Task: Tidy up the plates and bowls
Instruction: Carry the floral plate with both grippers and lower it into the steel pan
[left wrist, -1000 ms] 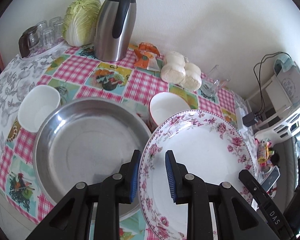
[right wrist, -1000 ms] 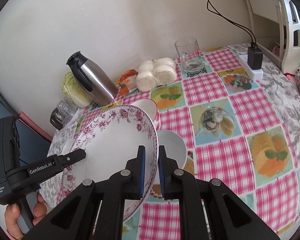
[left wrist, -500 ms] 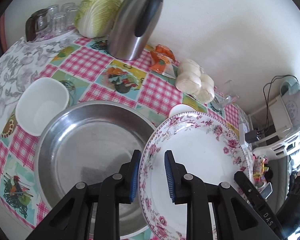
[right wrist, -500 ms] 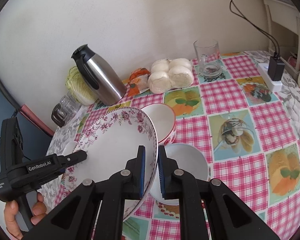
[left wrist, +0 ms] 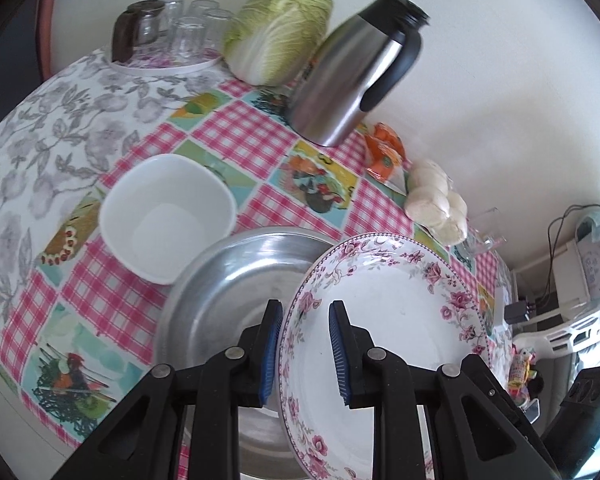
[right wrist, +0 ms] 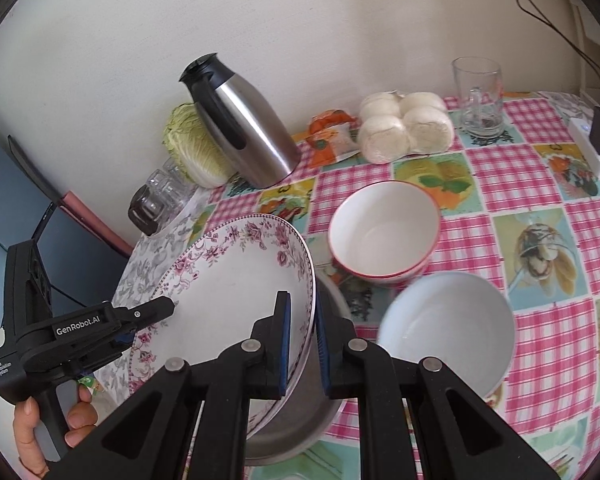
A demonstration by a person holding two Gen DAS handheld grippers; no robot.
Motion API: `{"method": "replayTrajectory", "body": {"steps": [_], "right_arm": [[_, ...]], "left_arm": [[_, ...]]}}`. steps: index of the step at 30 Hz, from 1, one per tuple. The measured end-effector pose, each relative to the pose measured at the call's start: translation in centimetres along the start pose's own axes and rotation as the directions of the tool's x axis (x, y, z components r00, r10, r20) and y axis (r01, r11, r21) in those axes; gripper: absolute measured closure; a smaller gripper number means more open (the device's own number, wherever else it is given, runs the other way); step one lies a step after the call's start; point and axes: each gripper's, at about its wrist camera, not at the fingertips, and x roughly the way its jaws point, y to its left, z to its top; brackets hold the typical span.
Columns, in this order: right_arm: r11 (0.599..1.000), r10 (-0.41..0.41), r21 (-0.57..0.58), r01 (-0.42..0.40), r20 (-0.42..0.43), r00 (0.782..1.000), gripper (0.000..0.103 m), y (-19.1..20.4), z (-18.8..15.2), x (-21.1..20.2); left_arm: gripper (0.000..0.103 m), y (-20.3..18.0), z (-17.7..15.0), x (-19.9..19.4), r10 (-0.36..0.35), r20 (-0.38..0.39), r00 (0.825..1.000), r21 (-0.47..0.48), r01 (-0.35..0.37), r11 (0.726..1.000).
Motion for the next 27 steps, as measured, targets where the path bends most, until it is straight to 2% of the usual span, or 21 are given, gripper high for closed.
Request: {"method": "replayTrajectory", "body": {"steps": [11,27], "right_arm": [[1.0,0.025,-0.012,-0.026,-0.042,0.999,0.09,2.3,-0.8,3.1],[0.999,-0.046,0.021,0.049,-0.129,0.991,0.09,0.3,-2.0,5.6]], "left_arm": [[0.077,4.0,0.7,0.2,0.054,-0.014,0.998,-0.066,-0.055,0.996],[0.077,4.1,0.0,4.2,0.14,-0.121,0.983,-0.016,-0.143,0.99]]}}
